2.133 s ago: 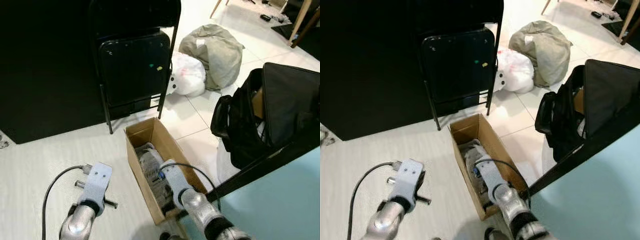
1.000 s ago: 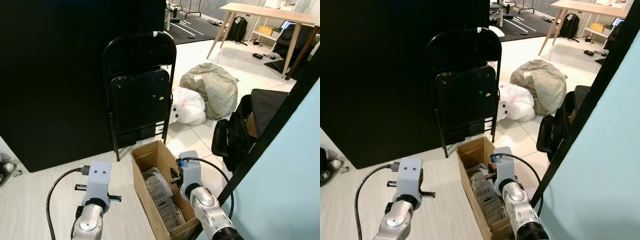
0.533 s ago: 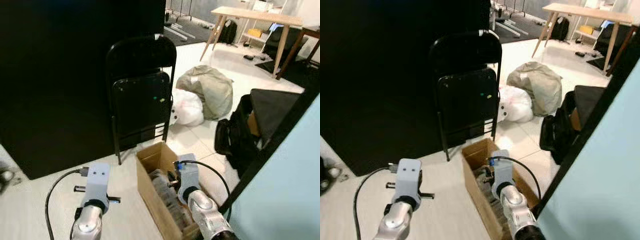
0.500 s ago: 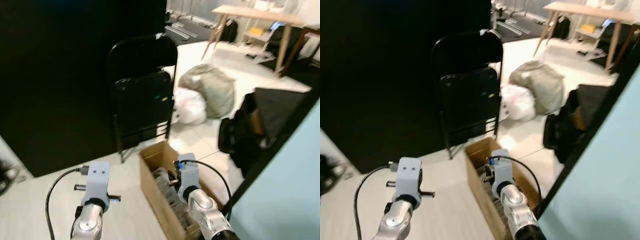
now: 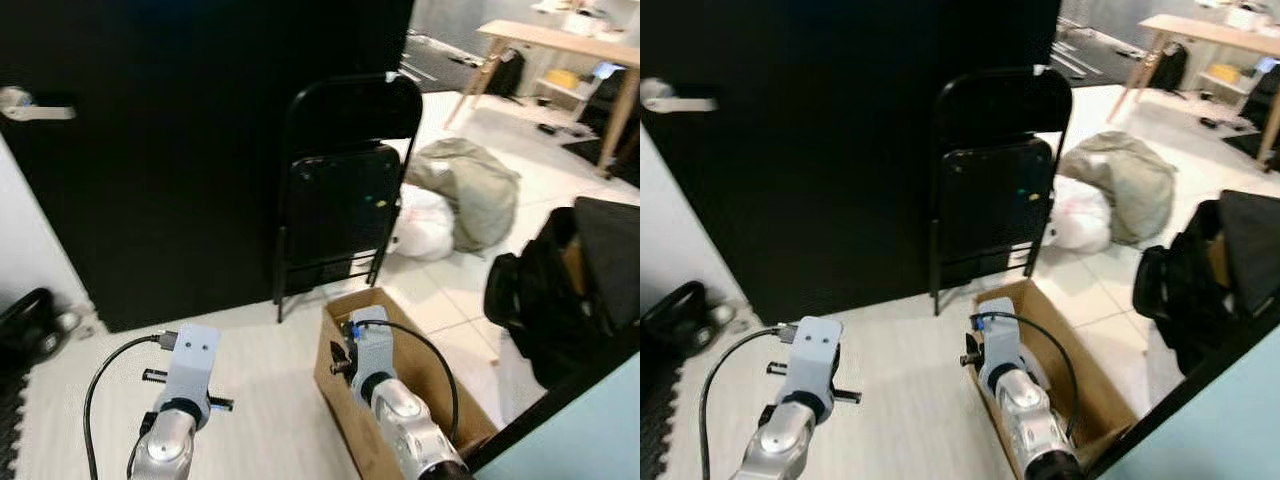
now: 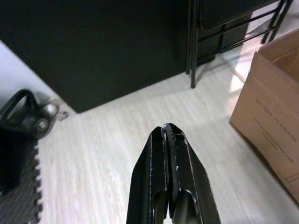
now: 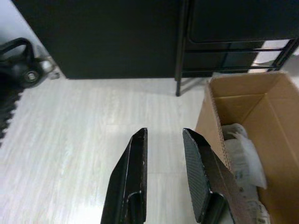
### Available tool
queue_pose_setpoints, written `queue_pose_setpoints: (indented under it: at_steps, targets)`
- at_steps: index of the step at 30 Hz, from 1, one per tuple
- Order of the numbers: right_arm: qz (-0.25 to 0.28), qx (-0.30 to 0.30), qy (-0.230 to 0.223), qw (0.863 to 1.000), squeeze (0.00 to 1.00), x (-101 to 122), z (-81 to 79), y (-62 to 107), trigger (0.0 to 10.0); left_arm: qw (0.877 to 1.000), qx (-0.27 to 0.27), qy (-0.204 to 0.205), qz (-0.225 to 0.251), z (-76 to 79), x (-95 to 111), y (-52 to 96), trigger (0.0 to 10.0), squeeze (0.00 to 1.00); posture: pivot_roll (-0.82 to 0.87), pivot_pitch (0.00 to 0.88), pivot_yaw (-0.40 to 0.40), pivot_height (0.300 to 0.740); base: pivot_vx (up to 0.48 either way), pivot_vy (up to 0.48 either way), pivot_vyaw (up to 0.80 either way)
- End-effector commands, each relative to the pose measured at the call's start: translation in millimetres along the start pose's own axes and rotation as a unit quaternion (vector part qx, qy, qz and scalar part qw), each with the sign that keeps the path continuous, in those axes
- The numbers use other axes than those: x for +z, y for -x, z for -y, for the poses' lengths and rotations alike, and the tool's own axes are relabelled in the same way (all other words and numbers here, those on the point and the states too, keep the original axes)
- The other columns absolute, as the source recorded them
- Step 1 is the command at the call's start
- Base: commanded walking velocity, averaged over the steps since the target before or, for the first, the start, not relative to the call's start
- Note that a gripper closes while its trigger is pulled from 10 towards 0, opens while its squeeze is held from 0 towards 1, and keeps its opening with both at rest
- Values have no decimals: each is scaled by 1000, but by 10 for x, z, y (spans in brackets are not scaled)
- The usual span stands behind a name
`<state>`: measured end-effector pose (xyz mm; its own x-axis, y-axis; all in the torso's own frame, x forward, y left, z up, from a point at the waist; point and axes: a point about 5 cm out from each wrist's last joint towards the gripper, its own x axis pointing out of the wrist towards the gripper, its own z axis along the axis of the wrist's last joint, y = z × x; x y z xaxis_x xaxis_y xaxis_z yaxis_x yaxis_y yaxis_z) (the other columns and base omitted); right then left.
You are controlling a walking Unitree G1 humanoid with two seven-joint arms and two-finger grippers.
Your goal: Clean up the room
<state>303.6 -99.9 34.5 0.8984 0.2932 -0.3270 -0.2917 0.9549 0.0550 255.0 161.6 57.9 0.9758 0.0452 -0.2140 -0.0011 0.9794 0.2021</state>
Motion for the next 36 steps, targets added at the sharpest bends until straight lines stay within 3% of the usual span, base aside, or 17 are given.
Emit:
queue_pose_setpoints:
  at_steps: [1, 18, 24, 29, 36]
  targets:
    - [-9, -16, -4, 1000, 0, -47, 106, 35, 10000, 1000, -13, -5, -10, 73, -27, -5, 10000, 0, 58, 58, -32, 740, 0, 0, 0]
    - [-11, -9, 4, 1000, 0, -34, 75, 24, 10000, 1000, -2, 5, 3, 50, -10, 4, 10000, 0, 60, 68, -38, 740, 0, 0, 0]
    - [-22, -9, 8, 1000, 0, -59, 60, 24, 10000, 1000, 5, 2, 2, 20, -24, 3, 10000, 0, 57, 71, -36, 740, 0, 0, -800]
    - [-99, -34, 55, 993, 0, -250, 108, 52, 10000, 1000, 7, 0, -3, 19, -47, -3, 10000, 0, 52, 72, -34, 740, 0, 0, -800]
    - [-108, -40, 59, 992, 0, -293, 145, 72, 10000, 1000, -10, -13, -2, 56, -85, 10, 10000, 0, 47, 65, -33, 740, 0, 0, -800]
